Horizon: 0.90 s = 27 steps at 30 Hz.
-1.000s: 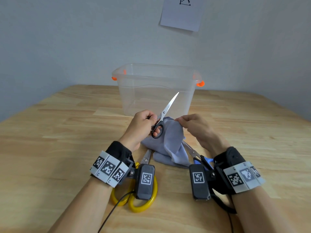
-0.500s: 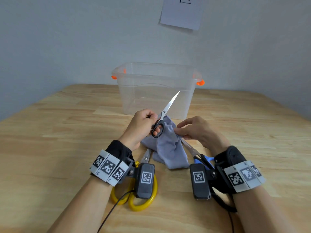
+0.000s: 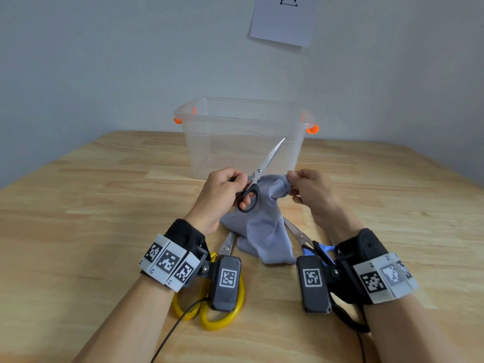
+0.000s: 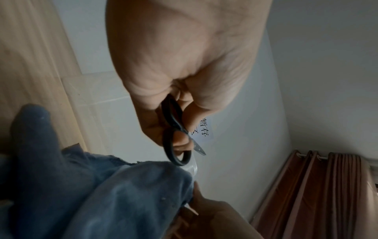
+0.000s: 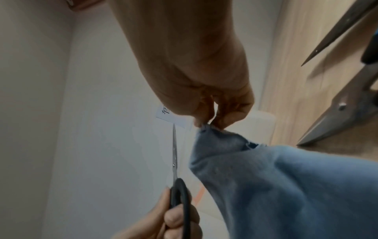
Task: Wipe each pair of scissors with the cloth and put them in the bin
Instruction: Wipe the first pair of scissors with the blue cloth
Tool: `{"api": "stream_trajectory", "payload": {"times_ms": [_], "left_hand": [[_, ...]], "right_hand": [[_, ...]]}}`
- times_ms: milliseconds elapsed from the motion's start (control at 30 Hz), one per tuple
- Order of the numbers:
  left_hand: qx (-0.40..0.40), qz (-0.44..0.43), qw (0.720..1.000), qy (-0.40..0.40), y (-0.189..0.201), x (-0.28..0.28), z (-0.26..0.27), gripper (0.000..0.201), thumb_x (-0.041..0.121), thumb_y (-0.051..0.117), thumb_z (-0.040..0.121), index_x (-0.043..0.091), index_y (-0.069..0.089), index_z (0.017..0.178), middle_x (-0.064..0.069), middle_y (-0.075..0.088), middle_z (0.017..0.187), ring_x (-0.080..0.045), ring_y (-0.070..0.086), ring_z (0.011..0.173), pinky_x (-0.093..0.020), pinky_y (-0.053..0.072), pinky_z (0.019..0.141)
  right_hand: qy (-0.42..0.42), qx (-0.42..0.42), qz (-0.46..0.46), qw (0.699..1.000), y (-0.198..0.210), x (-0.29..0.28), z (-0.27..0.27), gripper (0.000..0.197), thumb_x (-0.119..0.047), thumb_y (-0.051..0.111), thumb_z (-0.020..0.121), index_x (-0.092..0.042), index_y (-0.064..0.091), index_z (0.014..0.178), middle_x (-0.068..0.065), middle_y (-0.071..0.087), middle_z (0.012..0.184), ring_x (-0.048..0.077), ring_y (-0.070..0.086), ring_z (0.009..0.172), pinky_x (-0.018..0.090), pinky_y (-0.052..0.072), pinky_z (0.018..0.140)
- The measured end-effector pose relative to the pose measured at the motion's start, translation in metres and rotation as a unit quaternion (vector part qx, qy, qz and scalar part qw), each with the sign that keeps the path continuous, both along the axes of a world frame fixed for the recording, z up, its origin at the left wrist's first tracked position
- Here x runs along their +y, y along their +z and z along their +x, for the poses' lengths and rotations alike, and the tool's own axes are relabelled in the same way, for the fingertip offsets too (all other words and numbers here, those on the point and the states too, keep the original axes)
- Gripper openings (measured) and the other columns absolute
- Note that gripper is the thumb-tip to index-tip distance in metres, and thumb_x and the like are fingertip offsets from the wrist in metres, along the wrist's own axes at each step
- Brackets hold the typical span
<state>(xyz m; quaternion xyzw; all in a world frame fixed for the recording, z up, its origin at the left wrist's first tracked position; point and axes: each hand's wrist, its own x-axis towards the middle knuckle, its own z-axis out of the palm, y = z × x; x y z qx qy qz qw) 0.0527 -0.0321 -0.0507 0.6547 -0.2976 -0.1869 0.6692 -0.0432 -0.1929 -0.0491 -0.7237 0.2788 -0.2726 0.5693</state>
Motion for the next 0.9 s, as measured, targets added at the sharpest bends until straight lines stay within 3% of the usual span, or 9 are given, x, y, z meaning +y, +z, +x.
{"api": "stream_trajectory", "payload": {"times_ms": [100,200,333,400,467,567,700,900], "left_hand": [[-0.003,-0.027,1.000,-0.006,0.002,0.000,-0.002,0.020,0.008,0.049,0.103,-0.001,0.058,0.087,-0.013,0.056,0.065,-0.016,0.052,0.052,-0.024,0.044,0.050],[-0.004,-0.045,0.999,-0.004,0.003,0.001,-0.002,0.019,0.006,0.047,0.103,-0.002,0.057,0.089,-0.015,0.054,0.066,-0.017,0.050,0.051,-0.024,0.044,0.049],[-0.011,-0.034,0.999,-0.008,0.001,0.000,-0.002,0.019,0.007,0.048,0.104,-0.002,0.057,0.091,-0.011,0.055,0.063,-0.016,0.051,0.050,-0.024,0.045,0.050],[-0.015,-0.031,0.999,-0.007,0.000,0.000,-0.001,0.019,0.007,0.047,0.104,-0.004,0.058,0.093,-0.010,0.056,0.063,-0.015,0.051,0.050,-0.024,0.045,0.051],[-0.021,-0.032,0.999,-0.008,-0.001,0.000,0.001,0.019,0.007,0.047,0.104,-0.007,0.058,0.097,-0.010,0.055,0.063,-0.015,0.051,0.051,-0.025,0.044,0.051],[-0.036,-0.022,0.999,-0.020,-0.002,-0.001,0.001,0.018,0.008,0.048,0.104,-0.005,0.059,0.095,-0.010,0.054,0.066,-0.015,0.052,0.053,-0.025,0.045,0.053],[-0.064,-0.002,0.998,-0.027,-0.003,-0.001,0.000,0.022,0.007,0.048,0.103,0.006,0.057,0.083,-0.008,0.052,0.063,-0.016,0.050,0.055,-0.025,0.043,0.052],[-0.084,-0.002,0.996,-0.027,-0.003,-0.001,-0.002,0.022,0.010,0.053,0.102,0.011,0.059,0.080,-0.003,0.048,0.060,-0.016,0.045,0.056,-0.025,0.039,0.051]], "right_hand": [[0.018,-0.062,0.016,0.998,0.004,0.009,0.002,0.023,-0.017,0.045,0.106,-0.012,0.055,0.086,-0.003,0.061,0.065,0.009,0.055,0.051,0.022,0.044,0.045],[0.043,-0.109,0.029,0.993,0.005,0.013,0.002,0.020,-0.015,0.049,0.104,-0.006,0.058,0.089,0.005,0.056,0.068,0.012,0.050,0.049,0.023,0.041,0.044],[0.116,-0.147,0.077,0.979,0.005,0.015,0.000,0.015,-0.008,0.052,0.101,0.000,0.061,0.093,0.006,0.061,0.069,0.013,0.058,0.059,0.022,0.050,0.056],[0.151,-0.148,0.095,0.973,0.004,0.014,-0.001,0.012,-0.002,0.055,0.097,0.007,0.062,0.104,0.012,0.065,0.080,0.017,0.062,0.069,0.026,0.054,0.065],[0.172,-0.145,0.101,0.969,0.002,0.014,-0.001,0.022,0.004,0.061,0.091,0.010,0.060,0.113,0.020,0.064,0.094,0.024,0.064,0.080,0.029,0.057,0.074],[0.156,-0.139,0.074,0.975,-0.001,0.015,0.000,0.019,0.002,0.068,0.086,0.003,0.063,0.104,0.021,0.065,0.092,0.023,0.064,0.076,0.026,0.055,0.068],[0.135,-0.135,0.047,0.980,-0.005,0.019,0.003,0.010,-0.001,0.069,0.088,0.000,0.062,0.095,0.007,0.070,0.075,0.011,0.066,0.064,0.020,0.052,0.060],[0.124,-0.137,0.062,0.981,-0.010,0.020,0.008,0.019,-0.008,0.071,0.088,0.001,0.064,0.104,0.011,0.074,0.084,0.020,0.070,0.079,0.031,0.058,0.075]]}}
